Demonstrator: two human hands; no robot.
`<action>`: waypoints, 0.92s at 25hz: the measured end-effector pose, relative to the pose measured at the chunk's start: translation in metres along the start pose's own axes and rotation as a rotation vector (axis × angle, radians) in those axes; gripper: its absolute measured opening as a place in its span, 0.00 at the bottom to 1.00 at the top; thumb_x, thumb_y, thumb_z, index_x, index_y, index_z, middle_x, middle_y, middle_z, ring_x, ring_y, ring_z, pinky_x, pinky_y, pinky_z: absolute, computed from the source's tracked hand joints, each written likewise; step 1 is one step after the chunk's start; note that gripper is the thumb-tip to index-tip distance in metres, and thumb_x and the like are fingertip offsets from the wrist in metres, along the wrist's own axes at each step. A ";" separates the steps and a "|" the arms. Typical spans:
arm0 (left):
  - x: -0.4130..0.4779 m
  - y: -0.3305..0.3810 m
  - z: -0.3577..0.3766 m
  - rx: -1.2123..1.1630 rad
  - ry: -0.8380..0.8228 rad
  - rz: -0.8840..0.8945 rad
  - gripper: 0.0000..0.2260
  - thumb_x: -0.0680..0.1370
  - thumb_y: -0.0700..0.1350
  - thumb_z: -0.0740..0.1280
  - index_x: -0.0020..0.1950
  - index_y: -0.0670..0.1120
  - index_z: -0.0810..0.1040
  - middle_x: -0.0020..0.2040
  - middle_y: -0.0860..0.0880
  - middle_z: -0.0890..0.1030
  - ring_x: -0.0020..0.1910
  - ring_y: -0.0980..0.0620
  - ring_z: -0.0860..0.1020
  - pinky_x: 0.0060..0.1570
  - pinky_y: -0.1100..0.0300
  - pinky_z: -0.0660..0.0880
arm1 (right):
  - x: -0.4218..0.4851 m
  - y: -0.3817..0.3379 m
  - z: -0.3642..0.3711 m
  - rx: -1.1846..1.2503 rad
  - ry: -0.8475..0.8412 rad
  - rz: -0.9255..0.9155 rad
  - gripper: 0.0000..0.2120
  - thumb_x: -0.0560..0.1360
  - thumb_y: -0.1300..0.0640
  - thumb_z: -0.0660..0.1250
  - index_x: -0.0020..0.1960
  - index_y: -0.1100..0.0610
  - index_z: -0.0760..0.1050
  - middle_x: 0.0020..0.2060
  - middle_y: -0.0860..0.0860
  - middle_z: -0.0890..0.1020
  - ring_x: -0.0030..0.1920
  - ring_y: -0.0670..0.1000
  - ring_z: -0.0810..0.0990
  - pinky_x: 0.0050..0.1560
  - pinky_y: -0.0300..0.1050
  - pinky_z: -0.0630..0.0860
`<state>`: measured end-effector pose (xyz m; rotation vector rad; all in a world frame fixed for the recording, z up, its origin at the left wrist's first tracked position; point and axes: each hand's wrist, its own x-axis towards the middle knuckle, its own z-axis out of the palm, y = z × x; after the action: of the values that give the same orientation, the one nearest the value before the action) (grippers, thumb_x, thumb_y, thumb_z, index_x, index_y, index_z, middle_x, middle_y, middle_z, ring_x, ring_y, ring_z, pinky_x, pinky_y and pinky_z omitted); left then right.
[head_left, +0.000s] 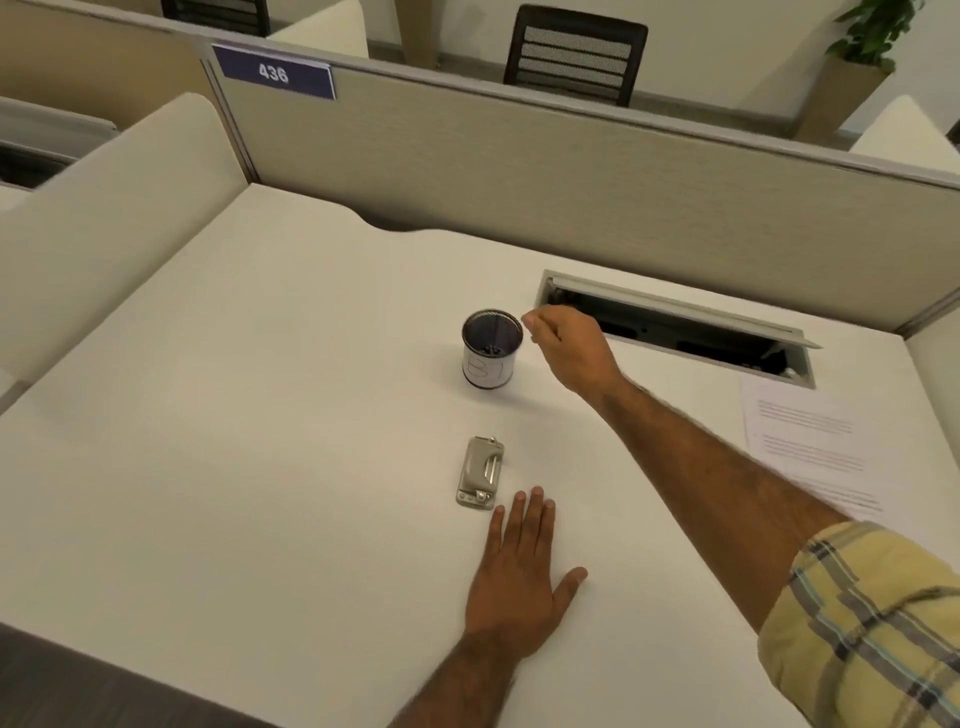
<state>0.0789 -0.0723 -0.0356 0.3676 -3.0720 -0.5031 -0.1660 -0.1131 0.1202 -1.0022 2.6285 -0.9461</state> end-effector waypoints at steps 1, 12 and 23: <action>0.000 0.001 0.001 0.002 -0.011 0.001 0.36 0.84 0.66 0.48 0.84 0.43 0.51 0.85 0.46 0.47 0.83 0.47 0.45 0.78 0.46 0.45 | -0.022 0.017 -0.001 -0.055 -0.014 0.009 0.15 0.84 0.53 0.58 0.57 0.56 0.82 0.52 0.53 0.85 0.53 0.53 0.81 0.55 0.49 0.76; -0.001 0.005 0.002 0.103 -0.071 -0.014 0.37 0.83 0.66 0.46 0.84 0.44 0.46 0.85 0.46 0.43 0.83 0.48 0.40 0.81 0.45 0.45 | -0.250 0.136 0.008 -0.578 -0.348 -0.039 0.26 0.83 0.49 0.53 0.80 0.53 0.60 0.75 0.55 0.68 0.74 0.58 0.66 0.66 0.55 0.69; -0.002 0.009 -0.001 0.100 -0.058 -0.017 0.37 0.82 0.67 0.44 0.84 0.45 0.45 0.85 0.47 0.42 0.83 0.49 0.40 0.81 0.46 0.45 | -0.260 0.136 0.026 -0.730 -0.351 -0.035 0.33 0.82 0.35 0.42 0.82 0.50 0.52 0.77 0.60 0.64 0.75 0.62 0.64 0.67 0.62 0.65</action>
<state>0.0788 -0.0641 -0.0322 0.3873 -3.1614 -0.3676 -0.0325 0.1199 -0.0001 -1.2051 2.6615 0.2280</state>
